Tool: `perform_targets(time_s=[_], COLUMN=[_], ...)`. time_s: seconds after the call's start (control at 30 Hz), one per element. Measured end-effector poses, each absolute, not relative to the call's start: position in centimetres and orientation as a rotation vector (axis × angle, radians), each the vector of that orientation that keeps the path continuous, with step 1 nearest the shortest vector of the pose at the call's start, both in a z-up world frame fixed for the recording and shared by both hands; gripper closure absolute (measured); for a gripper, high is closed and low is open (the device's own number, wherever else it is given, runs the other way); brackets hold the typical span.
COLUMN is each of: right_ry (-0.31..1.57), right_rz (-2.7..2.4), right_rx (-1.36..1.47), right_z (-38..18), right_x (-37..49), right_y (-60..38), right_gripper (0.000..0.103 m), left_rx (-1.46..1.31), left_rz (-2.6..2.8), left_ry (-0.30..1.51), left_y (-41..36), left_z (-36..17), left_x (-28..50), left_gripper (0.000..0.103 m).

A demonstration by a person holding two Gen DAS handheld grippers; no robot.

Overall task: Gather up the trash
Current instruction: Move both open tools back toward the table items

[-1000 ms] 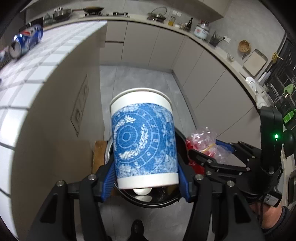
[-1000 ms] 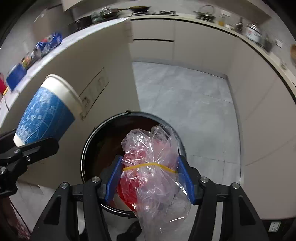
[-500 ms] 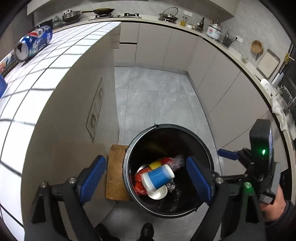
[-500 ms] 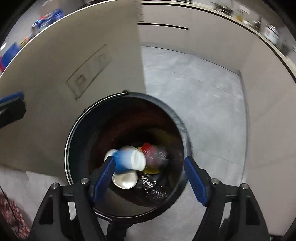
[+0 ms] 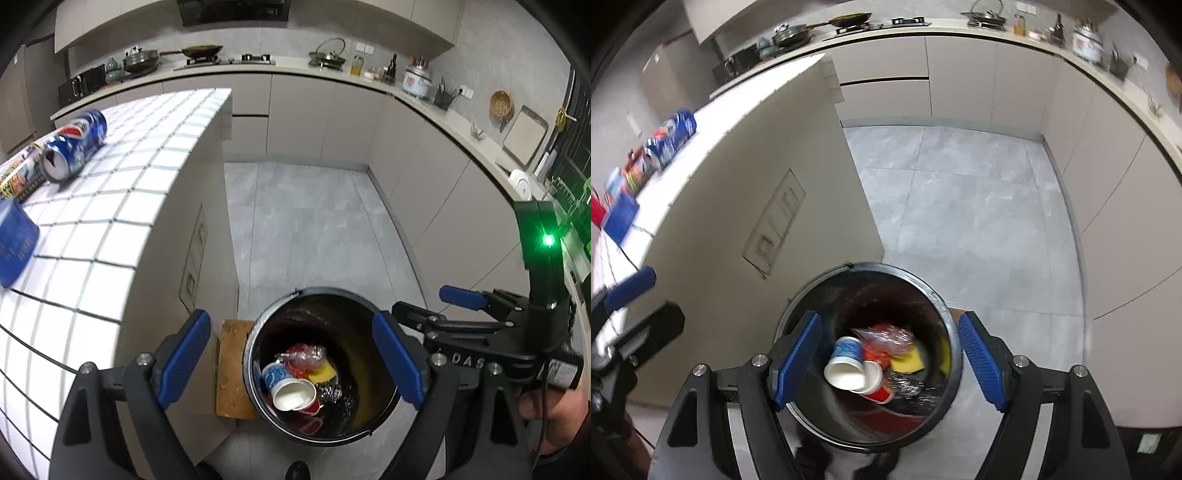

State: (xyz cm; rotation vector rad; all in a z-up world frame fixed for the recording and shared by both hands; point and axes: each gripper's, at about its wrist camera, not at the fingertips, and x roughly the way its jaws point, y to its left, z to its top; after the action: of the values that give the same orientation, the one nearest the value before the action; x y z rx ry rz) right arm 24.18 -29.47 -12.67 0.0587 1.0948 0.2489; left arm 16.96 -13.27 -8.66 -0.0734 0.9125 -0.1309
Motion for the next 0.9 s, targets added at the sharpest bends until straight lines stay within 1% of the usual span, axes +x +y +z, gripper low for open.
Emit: perform_targets(time_s=[0.13, 0.2, 0.3, 0.4, 0.6, 0.73, 0.8, 0.9], right_ry=[1.095, 1.076, 1.045, 1.000, 1.012, 0.960, 0.947, 0.927], right_rz=[0.251, 0.248, 0.246, 0.225, 0.195, 0.199, 0.220, 0.246], right_rx=[0.136, 0.136, 0.164, 0.164, 0.042, -0.002, -0.013, -0.049], right_z=[-11.8, -11.1, -10.2, -9.3, -8.0, -6.4, -5.8, -5.1], right_x=[24.7, 24.7, 24.5, 24.5, 24.8, 24.8, 24.7, 24.5], right_y=[-29.5, -29.3, -29.1, -28.7, -25.7, -23.4, -21.9, -18.8], right_gripper=[0.016, 0.005, 0.000, 0.000, 0.000, 0.000, 0.000, 0.000], left_rx=[-0.063, -0.061, -0.037, -0.021, -0.018, -0.056, -0.078, -0.106], left_rz=[-0.106, -0.089, -0.021, 0.042, 0.118, 0.162, 0.190, 0.217], left_ry=[0.877, 0.855, 0.820, 0.788, 0.760, 0.759, 0.762, 0.765], left_y=[-12.2, -11.7, -10.5, -8.9, -5.3, -1.8, 0.1, 2.9], left_z=[-7.4, -6.7, -5.7, -4.6, -3.3, -2.7, -2.6, -2.6], left_x=[16.8, 16.7, 16.2, 15.7, 14.4, 13.5, 13.2, 12.4], left_gripper=[0.013, 0.013, 0.012, 0.009, 0.008, 0.007, 0.003, 0.000])
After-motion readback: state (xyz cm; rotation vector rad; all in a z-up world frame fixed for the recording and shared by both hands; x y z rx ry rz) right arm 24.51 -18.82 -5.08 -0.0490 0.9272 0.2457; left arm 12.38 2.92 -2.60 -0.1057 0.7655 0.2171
